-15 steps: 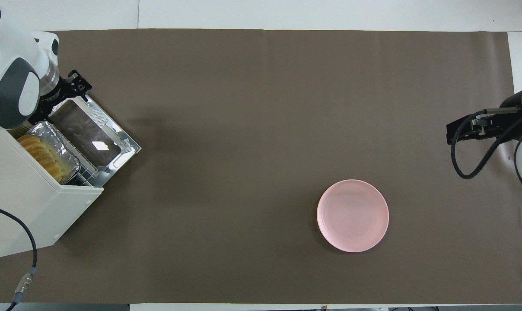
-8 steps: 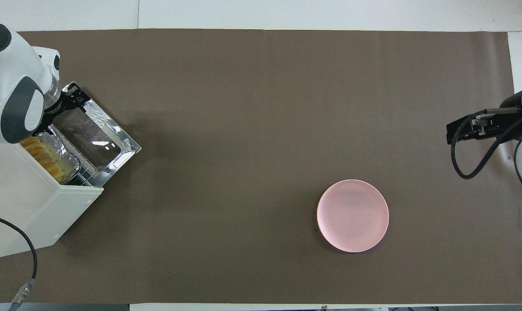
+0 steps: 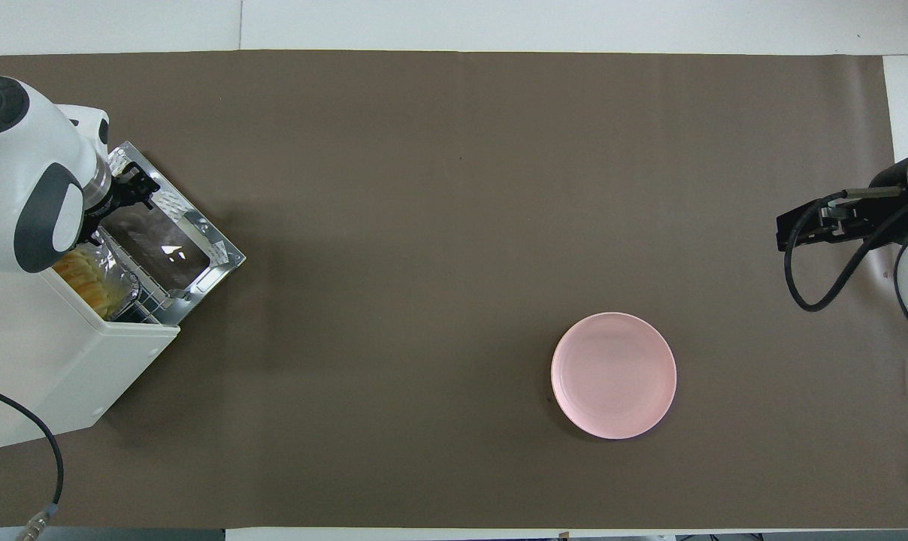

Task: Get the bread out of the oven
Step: 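Reach the left gripper into the oven and grasp the foil tray, then pull the foil tray out of the oven with the left gripper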

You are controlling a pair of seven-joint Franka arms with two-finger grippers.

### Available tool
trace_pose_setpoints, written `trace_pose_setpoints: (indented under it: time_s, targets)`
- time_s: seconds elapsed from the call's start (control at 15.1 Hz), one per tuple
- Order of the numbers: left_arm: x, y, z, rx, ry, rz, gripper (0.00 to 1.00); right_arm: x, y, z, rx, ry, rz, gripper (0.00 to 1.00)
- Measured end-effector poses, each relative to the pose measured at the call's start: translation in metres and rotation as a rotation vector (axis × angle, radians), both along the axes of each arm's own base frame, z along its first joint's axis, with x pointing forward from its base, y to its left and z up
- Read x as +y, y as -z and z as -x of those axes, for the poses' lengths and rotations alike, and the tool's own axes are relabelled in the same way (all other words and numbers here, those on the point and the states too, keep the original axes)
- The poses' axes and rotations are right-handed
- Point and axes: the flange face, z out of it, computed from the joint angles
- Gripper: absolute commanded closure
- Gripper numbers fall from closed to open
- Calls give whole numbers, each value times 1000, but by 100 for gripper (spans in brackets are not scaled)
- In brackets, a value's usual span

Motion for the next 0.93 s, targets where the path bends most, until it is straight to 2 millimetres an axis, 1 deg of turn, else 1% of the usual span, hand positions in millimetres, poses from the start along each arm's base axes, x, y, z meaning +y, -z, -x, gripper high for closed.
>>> trace_pose_setpoints:
  time_s: [0.07, 0.13, 0.2, 0.53, 0.66, 0.73, 0.8, 0.86, 0.93]
  targets:
    - [0, 0, 1, 1, 1, 0, 61, 0, 0, 0, 0, 0, 0, 0]
    - [0, 0, 1, 1, 1, 0, 78, 0, 0, 0, 0, 0, 0, 0]
    - [0, 0, 1, 1, 1, 0, 100, 0, 0, 0, 0, 0, 0, 0]
    - [4, -1, 0, -3, 10, 0, 100, 0, 0, 0, 0, 0, 0, 0]
    - [-2, -11, -4, -25, 38, 4, 100, 0, 0, 0, 0, 0, 0, 0]
    - [-12, -17, -8, -38, 62, 7, 100, 0, 0, 0, 0, 0, 0, 0]
    - [-30, -25, -11, -53, 102, 11, 100, 0, 0, 0, 0, 0, 0, 0]
    - [-56, -30, -12, -63, 153, 15, 100, 0, 0, 0, 0, 0, 0, 0]
    - [-89, -34, -10, -72, 215, 19, 100, 0, 0, 0, 0, 0, 0, 0]
